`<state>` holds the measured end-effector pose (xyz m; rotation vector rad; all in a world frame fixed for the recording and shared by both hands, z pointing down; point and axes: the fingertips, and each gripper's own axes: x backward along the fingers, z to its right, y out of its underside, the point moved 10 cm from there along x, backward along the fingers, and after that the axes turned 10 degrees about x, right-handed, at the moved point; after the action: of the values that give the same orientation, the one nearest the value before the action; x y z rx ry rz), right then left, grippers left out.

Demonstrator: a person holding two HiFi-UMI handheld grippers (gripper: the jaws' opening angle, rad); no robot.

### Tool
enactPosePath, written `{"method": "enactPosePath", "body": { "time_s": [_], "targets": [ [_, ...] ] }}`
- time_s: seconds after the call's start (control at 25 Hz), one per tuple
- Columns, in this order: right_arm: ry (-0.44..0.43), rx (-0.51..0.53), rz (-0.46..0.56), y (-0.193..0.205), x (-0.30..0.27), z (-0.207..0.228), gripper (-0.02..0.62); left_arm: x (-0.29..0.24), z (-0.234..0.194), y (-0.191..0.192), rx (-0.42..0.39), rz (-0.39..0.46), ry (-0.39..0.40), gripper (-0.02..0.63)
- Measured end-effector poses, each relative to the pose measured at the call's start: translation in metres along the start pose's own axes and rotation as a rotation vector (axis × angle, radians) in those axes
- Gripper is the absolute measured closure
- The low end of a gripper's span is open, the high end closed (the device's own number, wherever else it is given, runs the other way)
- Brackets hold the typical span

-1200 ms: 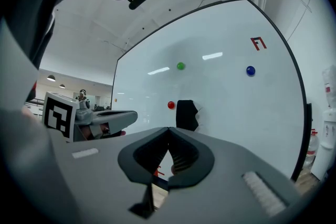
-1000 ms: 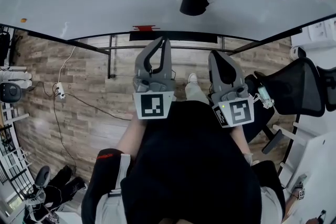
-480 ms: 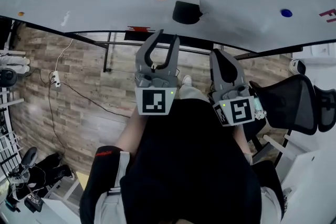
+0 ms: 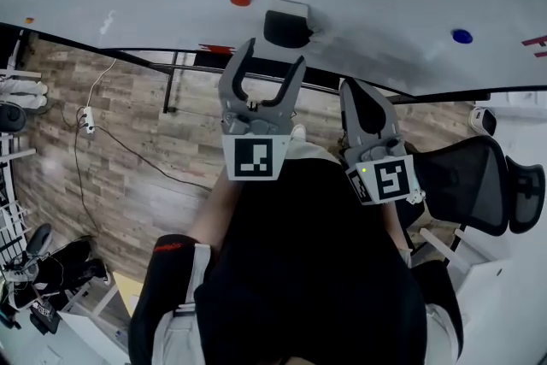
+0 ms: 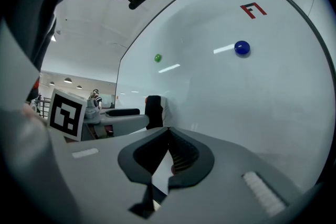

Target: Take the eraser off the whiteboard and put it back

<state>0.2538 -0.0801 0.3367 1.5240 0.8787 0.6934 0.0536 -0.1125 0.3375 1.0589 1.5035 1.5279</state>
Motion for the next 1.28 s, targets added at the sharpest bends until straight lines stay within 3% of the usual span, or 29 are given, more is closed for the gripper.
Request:
{"method": "enactPosePath", "body": {
  "time_s": [0.16,0.6,0.76,1.28],
  "targets": [
    [-0.021,-0.001,0.003,0.004,-0.004,0.011,0.594,-0.013,0.002,0.001,-0.002,0.011,-0.043,0.261],
    [-0.091,-0.009,0.018,0.007,-0.016,0.03,0.594,-0.033,0.005,0.001,0.018,-0.012,-0.124,0.262],
    [-0.112,-0.014,0.023,0.009,-0.018,0.037,0.594,-0.037,0.006,0.001,0.017,-0.016,-0.151,0.308],
    [-0.14,-0.015,0.033,0.01,-0.026,0.04,0.594,-0.039,0.002,0.0,0.034,-0.014,-0.175,0.365]
  ]
}}
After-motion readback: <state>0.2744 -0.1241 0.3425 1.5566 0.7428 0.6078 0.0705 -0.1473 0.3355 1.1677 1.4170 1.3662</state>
